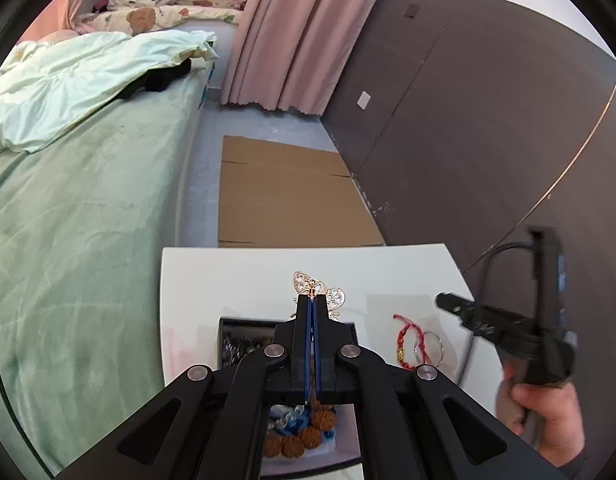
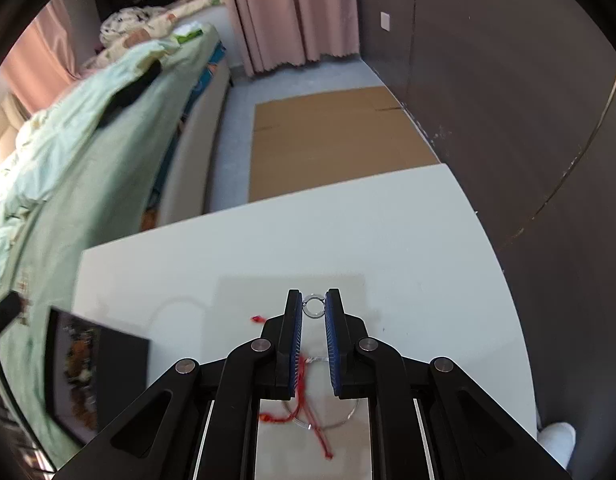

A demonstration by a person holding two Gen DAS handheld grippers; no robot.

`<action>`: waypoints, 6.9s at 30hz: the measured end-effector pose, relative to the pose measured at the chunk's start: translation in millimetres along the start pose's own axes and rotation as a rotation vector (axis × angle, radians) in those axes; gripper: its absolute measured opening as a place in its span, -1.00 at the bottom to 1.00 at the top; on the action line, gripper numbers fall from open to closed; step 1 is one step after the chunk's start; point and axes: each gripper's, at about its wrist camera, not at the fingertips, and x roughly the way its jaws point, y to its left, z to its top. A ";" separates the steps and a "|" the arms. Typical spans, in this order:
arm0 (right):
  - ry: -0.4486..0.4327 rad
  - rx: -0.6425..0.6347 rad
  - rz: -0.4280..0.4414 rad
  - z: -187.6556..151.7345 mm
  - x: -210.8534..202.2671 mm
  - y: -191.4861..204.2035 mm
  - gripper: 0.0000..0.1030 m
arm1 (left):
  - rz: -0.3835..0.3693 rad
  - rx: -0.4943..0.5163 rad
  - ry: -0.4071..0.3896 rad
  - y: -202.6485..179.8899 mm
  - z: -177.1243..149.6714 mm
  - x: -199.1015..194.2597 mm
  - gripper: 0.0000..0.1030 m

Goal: Organize jewelry
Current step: 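Lower the pendant into the black box and open the left gripper while the right lifts the ring, then carry the small silver ring to the black box and open the right gripper, then move the left gripper to the red string bracelet with gold bead and grasp it, then lift the red string bracelet with the left gripper while the right grasps the silver hoop, then lower the red bracelet into the black box and open the left gripper while the right lifts the hoop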

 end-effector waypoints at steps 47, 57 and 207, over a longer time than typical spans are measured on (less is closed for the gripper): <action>-0.073 -0.067 0.488 -55.1 -50.2 102.0 -0.75 | 0.068 -0.160 -0.108 46.7 -10.9 -69.0 0.87; -0.052 -0.035 0.441 -45.5 -21.5 113.9 -0.72 | 0.087 -0.170 -0.142 54.5 -8.1 -77.6 0.86; 0.089 -0.158 0.211 -51.0 -31.0 19.8 -0.04 | 0.065 -0.116 0.059 5.1 -25.9 -26.4 -0.86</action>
